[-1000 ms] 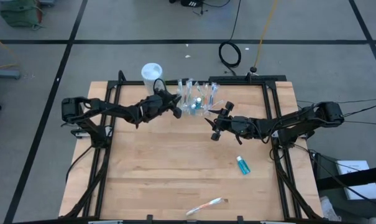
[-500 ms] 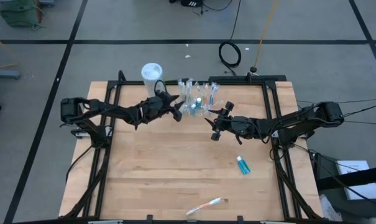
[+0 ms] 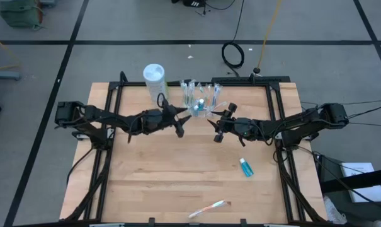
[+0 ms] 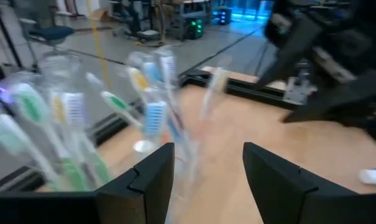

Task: Pick & Place toothbrushing station
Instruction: Put the blue mouthwash into the transparent organizer

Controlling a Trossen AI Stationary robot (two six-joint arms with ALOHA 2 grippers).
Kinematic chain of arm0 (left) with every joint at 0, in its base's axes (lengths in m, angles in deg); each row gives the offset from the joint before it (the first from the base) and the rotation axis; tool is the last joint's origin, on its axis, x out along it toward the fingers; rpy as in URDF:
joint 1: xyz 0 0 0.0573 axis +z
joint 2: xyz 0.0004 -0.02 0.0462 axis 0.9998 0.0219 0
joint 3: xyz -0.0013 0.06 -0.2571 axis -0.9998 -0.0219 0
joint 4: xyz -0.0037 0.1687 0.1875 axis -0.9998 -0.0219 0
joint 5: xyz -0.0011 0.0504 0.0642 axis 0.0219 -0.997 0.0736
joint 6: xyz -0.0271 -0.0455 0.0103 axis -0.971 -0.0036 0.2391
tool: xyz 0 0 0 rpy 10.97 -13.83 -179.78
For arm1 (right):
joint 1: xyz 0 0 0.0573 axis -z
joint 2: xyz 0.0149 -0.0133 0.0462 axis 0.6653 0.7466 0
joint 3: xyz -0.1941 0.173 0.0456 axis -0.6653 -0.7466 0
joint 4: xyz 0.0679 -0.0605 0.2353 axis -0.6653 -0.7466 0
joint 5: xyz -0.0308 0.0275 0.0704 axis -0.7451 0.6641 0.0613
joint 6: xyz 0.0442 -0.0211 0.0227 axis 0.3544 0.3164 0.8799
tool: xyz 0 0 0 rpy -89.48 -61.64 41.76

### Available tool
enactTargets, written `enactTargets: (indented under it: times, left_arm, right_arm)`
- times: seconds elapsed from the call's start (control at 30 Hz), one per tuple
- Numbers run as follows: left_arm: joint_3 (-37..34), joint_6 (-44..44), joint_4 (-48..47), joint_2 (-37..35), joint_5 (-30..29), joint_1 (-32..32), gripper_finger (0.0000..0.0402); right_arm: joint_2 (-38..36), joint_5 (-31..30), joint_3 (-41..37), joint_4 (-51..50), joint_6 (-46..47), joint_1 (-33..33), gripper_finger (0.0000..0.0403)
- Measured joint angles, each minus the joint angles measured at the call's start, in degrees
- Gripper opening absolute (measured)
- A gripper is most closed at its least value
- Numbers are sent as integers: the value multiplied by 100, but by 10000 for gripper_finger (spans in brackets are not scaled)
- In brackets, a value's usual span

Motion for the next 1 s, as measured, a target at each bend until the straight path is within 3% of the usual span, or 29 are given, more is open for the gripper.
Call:
enactTargets:
  times: [0.47, 1.0]
  left_arm:
    - [-2, -258, -611, 4, -7, -860, 198]
    - [-2, -308, -771, 4, -11, -1112, 198]
  right_arm:
    - [-1, 0, 0, 0, -1, 1, 173]
    - [0, 0, 0, 9, 3, 2, 175]
